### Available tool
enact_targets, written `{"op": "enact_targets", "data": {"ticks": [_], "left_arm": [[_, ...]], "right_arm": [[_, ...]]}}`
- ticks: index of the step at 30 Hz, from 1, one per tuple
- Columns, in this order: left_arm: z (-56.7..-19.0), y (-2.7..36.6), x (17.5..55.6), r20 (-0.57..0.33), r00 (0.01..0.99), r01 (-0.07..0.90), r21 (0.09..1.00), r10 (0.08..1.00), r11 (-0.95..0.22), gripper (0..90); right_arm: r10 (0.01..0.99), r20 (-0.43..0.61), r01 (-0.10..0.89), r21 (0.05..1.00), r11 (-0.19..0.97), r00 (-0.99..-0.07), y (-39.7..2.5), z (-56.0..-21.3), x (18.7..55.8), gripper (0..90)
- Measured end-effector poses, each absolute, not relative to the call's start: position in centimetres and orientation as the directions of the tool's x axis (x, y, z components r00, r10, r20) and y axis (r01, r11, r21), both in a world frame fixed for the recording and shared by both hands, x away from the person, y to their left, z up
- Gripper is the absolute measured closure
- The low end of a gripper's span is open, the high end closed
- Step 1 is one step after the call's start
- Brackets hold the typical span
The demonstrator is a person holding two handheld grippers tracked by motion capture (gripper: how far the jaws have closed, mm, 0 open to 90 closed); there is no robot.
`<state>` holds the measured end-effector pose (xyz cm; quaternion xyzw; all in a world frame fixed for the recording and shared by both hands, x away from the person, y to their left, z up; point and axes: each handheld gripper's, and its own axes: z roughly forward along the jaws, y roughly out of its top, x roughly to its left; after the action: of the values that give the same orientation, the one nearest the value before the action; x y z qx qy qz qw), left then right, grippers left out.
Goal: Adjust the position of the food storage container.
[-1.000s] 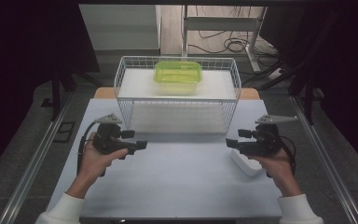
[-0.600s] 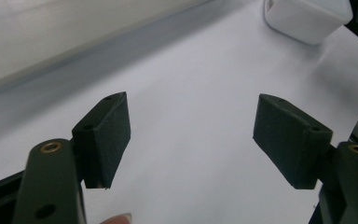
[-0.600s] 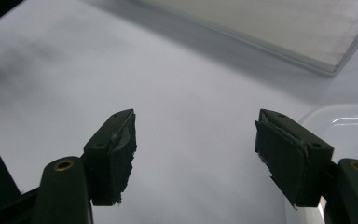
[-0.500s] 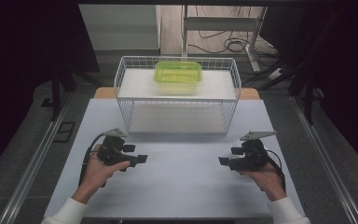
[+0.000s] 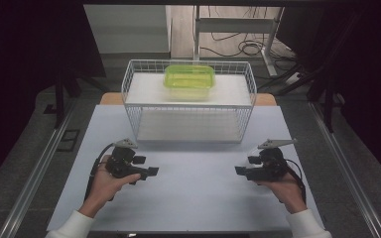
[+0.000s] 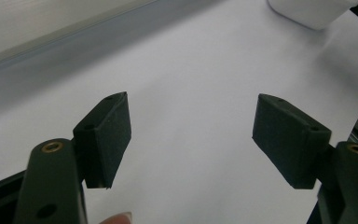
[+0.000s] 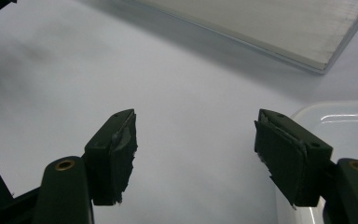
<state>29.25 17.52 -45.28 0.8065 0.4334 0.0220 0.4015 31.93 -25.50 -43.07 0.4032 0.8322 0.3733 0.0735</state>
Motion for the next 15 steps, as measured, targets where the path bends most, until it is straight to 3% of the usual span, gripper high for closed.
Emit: {"op": "enact_targets", "data": {"ticks": [15], "left_arm": [[-45.5, 18.1, 28.9, -0.332, 0.603, 0.7, 0.657, 0.726, -0.281, 27.1]], "right_arm": [[0.76, 0.184, 0.642, 0.676, 0.363, -0.623, -26.9, -42.3, 33.9, 33.2]]}}
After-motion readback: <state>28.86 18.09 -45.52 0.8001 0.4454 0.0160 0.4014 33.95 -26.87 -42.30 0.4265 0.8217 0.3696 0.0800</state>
